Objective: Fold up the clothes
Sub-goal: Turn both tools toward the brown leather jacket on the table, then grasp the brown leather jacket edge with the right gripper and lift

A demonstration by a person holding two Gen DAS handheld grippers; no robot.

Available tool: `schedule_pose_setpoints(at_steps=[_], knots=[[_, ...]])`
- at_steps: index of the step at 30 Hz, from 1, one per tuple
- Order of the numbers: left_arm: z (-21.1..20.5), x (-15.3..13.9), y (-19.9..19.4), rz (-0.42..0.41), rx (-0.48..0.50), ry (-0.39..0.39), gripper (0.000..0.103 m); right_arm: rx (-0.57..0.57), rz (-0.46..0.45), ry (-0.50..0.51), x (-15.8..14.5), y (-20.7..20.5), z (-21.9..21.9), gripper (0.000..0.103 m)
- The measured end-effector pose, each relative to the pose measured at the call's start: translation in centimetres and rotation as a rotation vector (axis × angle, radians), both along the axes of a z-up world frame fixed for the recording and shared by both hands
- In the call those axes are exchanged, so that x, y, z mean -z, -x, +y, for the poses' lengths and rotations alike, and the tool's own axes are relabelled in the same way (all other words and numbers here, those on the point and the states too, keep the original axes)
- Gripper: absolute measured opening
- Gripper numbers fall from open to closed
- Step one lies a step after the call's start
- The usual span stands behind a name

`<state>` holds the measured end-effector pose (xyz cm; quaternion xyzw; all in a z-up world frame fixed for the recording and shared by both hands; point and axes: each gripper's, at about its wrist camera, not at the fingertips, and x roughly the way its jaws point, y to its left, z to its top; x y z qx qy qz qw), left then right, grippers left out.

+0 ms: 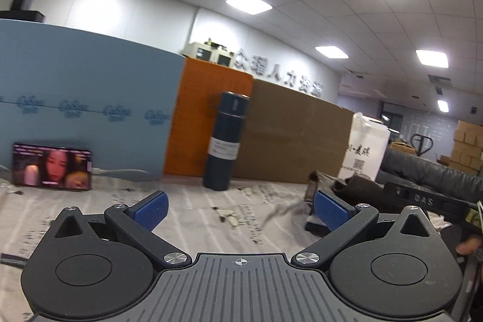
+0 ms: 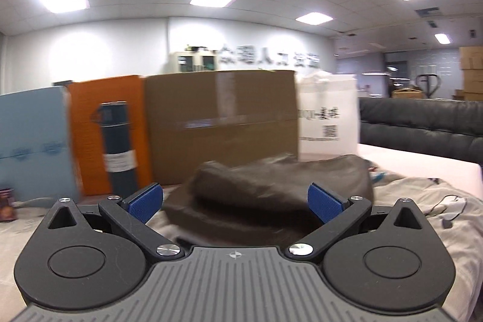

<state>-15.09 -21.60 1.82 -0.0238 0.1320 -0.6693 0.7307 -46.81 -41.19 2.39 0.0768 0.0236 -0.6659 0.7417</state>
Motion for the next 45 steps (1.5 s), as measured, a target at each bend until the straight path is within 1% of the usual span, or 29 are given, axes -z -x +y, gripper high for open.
schedule_pose_setpoints(at_steps=[2,4,6,13,16,18,19,20,21,23,24,26,27,29,31,33,37,40,43,44,45], knots=[[-1.2,0.2,0.5,-0.005,0.034,-0.02,0.103,0.026,0.02,0.0,0.0,-0.1,-1.6,0.103],[-2.1,0.3,1.0,0.001,0.074,-0.04,0.103,0.044,0.091,-0.007,0.3,-1.1,-3.6,0.103],[-2.8,0.4,1.3,0.014,0.102,-0.059,0.103,0.045,0.154,-0.034,0.7,-2.2,-6.1,0.103],[-5.1,0.9,1.5,0.029,0.116,-0.087,0.103,0.063,0.22,-0.097,1.1,-4.7,-10.5,0.103],[-6.2,1.1,1.4,0.036,0.129,-0.099,0.103,0.094,0.169,-0.073,1.3,-4.7,-10.8,0.103],[-7.0,1.1,1.2,0.032,0.14,-0.104,0.103,0.128,0.151,-0.058,1.8,-4.6,-10.8,0.099],[-7.5,1.2,1.1,0.033,0.143,-0.109,0.103,0.141,0.161,-0.049,2.0,-4.6,-10.8,0.091],[-7.9,1.2,1.0,0.039,0.143,-0.113,0.103,0.151,0.177,-0.037,2.2,-4.5,-10.7,0.076],[-8.5,1.2,1.0,0.051,0.143,-0.116,0.103,0.151,0.17,-0.032,2.2,-4.1,-10.6,0.066],[-9.3,1.2,0.9,0.068,0.147,-0.118,0.103,0.149,0.15,-0.025,2.1,-3.3,-10.2,0.029],[-9.8,1.2,1.1,0.068,0.148,-0.115,0.103,0.147,0.14,-0.021,2.0,-2.8,-10.1,0.021],[-10.6,1.1,1.5,0.059,0.148,-0.108,0.103,0.128,0.075,-0.023,1.6,-1.6,-9.3,0.016],[-11.0,1.0,1.7,0.054,0.151,-0.103,0.103,0.118,0.047,-0.015,1.4,-0.9,-8.7,0.016],[-11.8,0.8,2.2,0.039,0.174,-0.087,0.103,0.111,0.002,0.007,1.1,0.3,-7.4,0.011],[-12.6,0.7,2.7,0.032,0.183,-0.073,0.103,0.112,-0.051,0.034,0.7,1.8,-5.6,0.009],[-13.5,0.5,2.9,0.043,0.197,-0.064,0.103,0.122,-0.103,0.063,0.3,3.4,-3.6,0.008],[-15.7,0.2,2.5,0.107,0.26,-0.057,0.103,0.186,-0.169,0.114,0.0,7.0,-0.5,0.007],[-18.1,-0.1,1.8,0.254,0.342,-0.079,0.103,0.252,-0.205,0.111,0.1,9.7,0.4,0.008],[-21.0,-0.2,1.4,0.42,0.459,-0.11,0.103,0.302,-0.228,0.088,0.7,11.9,0.6,0.007],[-21.9,-0.1,1.6,0.468,0.492,-0.112,0.103,0.311,-0.24,0.077,1.0,12.5,0.7,0.007],[-22.6,-0.1,1.9,0.491,0.521,-0.111,0.103,0.32,-0.255,0.066,1.3,13.1,0.7,0.007]])
